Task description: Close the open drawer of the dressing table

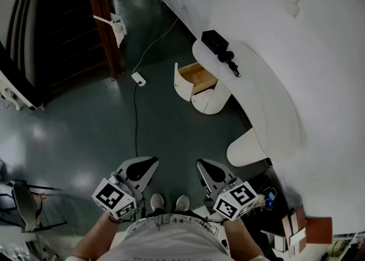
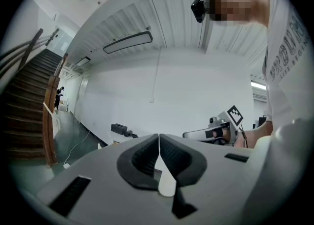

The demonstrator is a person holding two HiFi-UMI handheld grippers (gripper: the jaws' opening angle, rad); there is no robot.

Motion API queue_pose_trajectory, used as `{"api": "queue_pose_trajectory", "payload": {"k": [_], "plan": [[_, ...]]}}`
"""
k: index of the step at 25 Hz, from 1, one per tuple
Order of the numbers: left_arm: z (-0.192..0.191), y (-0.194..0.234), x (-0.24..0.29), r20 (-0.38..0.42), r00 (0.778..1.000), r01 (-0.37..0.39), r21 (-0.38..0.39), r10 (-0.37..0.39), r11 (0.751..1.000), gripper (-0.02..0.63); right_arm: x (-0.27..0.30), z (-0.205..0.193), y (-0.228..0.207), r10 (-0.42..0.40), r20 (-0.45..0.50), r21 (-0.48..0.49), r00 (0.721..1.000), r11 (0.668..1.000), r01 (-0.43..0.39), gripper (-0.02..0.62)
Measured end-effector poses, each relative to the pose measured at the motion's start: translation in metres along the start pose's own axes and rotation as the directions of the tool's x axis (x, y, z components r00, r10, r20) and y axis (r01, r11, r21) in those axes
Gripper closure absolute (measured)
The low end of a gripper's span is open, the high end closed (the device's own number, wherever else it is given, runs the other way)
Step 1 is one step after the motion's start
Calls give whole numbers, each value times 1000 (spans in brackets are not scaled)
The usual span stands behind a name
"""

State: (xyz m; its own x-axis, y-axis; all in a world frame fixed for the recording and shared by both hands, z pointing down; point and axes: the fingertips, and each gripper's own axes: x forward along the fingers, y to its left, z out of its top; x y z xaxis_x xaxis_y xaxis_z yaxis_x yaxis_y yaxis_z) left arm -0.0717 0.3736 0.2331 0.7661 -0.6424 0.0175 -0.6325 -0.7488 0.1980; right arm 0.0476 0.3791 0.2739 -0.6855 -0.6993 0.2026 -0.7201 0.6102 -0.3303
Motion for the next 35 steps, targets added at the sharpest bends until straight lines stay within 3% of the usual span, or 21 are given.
{"api": "queue_pose_trajectory", "payload": {"k": [19, 35], "plan": [[-3, 0, 10, -10, 1000, 5, 3, -5, 1000, 581, 1, 4, -9, 0, 12, 12, 1000, 1000, 0, 566], [-6, -2, 12, -22, 1000, -1, 6, 1, 1000, 581, 0, 2, -14, 0, 2, 16, 1000, 1000, 0, 506]]}}
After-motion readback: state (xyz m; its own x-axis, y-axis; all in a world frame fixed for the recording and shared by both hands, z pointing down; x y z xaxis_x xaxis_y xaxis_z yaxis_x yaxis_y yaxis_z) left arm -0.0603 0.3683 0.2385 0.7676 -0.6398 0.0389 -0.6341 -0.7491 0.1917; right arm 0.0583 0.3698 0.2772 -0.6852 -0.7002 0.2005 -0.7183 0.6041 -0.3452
